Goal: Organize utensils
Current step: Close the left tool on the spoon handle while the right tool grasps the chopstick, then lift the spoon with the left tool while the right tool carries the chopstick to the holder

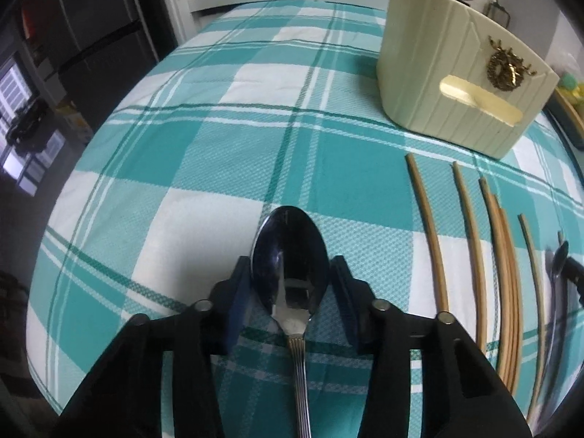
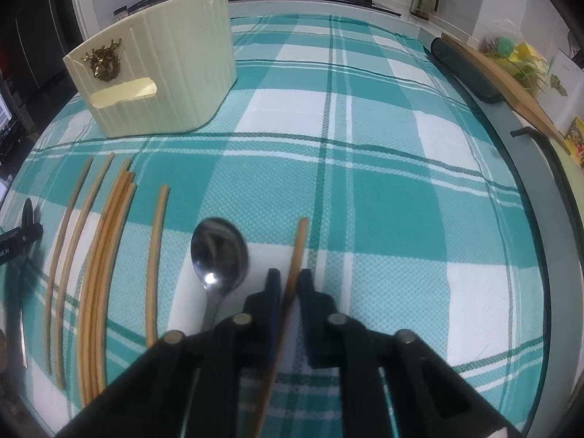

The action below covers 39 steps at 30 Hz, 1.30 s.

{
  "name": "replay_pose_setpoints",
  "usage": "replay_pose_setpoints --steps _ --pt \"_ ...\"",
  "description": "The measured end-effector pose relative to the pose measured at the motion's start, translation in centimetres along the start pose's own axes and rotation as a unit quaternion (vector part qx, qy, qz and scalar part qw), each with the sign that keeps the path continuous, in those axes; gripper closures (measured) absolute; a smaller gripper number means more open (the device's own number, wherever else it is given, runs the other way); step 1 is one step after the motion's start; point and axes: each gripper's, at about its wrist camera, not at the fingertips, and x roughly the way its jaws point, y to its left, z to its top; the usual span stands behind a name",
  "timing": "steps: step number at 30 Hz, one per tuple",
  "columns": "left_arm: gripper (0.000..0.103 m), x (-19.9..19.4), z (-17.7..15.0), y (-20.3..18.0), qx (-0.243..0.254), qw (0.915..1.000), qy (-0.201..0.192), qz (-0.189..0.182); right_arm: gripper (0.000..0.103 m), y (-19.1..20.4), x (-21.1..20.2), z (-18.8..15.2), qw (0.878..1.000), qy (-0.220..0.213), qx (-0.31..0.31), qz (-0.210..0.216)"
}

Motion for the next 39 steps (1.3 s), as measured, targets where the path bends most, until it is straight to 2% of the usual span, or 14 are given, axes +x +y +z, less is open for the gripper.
replay_pose_setpoints --steps 4,7,16,20,28,39 --pt "0.061 0.1 0.1 0.0 0.030 0.9991 -0.017 -0.025 0.096 -0.4 0.3 0.7 1.000 -0.003 0.021 0.008" --pt "0.061 -0.6 0.2 0.9 0.034 0.9971 -0.019 -0.065 0.096 -1.1 -0.6 0.6 0.999 -0.014 0.044 0.022" --pt "0.061 -7.6 -1.1 3.8 0.034 0.9846 -0.086 -0.148 0.096 -1.2 -8.4 -0.4 0.994 -0.086 0.051 0.052" --pt "0.061 -10.3 -1.6 4.8 0.027 0.9793 -0.115 -0.165 0.096 -1.0 -11.9 -1.1 0.989 -0.120 0.049 0.064" --pt "0.062 -13.4 -2.7 6.1 0.014 0.9717 -0.143 -0.187 0.097 -0.3 -17.1 -2.7 0.979 -0.180 0.043 0.082" --pt "0.062 -16.1 -2.3 6.7 0.009 0.9657 -0.163 -0.202 0.097 1.3 -20.3 -2.6 0.969 -0.235 0.021 0.075"
